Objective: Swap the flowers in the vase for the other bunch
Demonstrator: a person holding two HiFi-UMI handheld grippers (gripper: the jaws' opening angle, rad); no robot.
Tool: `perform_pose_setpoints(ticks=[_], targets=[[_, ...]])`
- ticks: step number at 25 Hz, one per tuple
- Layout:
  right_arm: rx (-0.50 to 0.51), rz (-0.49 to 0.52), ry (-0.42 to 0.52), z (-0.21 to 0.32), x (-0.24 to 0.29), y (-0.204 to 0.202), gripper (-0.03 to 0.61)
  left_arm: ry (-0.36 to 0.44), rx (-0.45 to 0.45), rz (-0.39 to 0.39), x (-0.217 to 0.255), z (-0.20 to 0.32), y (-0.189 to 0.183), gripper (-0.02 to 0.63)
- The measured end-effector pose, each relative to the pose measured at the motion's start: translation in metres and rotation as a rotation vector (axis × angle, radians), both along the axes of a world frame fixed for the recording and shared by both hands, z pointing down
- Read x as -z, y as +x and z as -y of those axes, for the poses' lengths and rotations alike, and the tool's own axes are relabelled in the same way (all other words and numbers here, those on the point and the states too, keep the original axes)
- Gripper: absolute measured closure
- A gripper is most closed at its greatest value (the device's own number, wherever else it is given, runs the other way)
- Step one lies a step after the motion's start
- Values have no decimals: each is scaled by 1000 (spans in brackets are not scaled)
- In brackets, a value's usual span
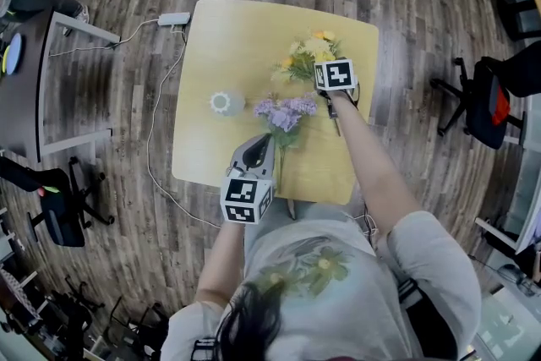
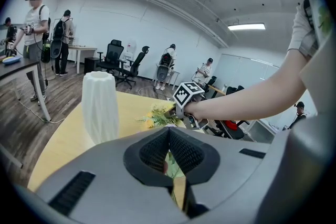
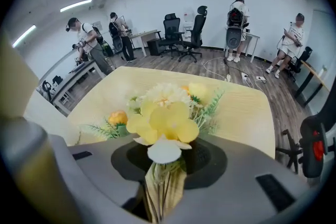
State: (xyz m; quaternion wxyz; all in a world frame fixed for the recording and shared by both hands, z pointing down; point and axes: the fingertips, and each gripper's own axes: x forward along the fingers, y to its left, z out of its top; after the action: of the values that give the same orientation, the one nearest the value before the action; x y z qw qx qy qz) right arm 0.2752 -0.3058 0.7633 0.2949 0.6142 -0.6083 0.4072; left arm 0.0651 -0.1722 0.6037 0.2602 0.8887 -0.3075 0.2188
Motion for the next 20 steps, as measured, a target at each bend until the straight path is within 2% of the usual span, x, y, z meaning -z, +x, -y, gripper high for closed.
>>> perform_pose_setpoints(ticks=[4, 7, 12, 20], targets=[[10, 34, 4, 1, 3, -2, 481, -1, 0, 1, 2, 2, -3, 595], [21, 26, 26, -1, 13, -4, 496, 6, -3, -1, 7, 3, -4, 595], [23, 24, 92, -4, 35, -5, 502, 24, -4, -5, 14, 3, -3, 595], [-24, 79, 245, -4, 96, -1, 503, 61, 10, -14, 36, 4, -13, 595]])
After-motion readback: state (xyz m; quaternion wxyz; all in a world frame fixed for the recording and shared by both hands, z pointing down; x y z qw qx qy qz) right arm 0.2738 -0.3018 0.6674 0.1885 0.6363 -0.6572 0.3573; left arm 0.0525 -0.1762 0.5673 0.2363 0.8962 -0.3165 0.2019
